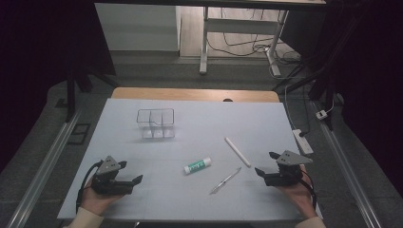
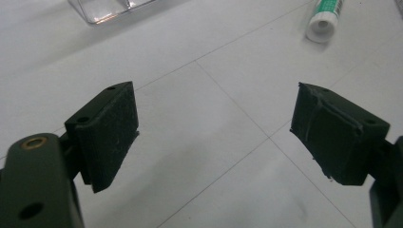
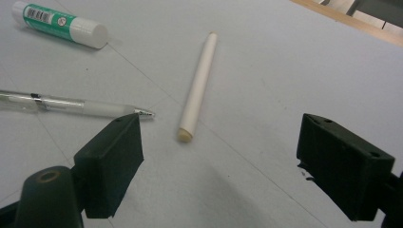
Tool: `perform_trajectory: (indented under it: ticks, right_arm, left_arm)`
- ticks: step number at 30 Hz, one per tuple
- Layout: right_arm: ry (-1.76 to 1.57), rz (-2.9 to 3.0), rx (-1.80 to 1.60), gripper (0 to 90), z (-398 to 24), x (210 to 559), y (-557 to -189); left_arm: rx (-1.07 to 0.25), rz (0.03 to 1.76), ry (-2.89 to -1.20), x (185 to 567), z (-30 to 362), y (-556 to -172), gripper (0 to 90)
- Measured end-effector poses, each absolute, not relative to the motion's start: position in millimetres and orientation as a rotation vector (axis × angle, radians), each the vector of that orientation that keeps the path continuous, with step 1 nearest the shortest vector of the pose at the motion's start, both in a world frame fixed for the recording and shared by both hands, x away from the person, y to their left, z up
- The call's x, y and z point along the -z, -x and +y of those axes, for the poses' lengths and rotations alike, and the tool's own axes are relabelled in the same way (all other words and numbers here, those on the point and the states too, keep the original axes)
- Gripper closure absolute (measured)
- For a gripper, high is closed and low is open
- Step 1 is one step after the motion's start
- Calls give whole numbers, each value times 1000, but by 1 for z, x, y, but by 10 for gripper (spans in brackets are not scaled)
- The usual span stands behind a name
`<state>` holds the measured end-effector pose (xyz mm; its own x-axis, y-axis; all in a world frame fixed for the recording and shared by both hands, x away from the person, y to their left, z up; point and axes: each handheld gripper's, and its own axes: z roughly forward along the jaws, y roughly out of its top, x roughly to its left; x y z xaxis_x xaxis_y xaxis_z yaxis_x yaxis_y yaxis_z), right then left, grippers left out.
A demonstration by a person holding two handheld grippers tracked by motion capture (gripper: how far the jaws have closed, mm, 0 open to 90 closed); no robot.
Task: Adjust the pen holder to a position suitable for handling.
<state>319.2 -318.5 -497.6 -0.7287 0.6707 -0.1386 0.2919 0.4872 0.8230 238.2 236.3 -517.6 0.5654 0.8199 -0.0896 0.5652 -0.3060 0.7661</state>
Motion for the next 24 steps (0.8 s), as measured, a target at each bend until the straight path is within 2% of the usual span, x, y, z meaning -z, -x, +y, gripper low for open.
perform_trajectory:
  ticks: [24]
  right_arm:
    - [-810,2307,-1144,180,-318,499,-321]
  left_arm:
    - [-426,1114,-1995,514,241,-239,173]
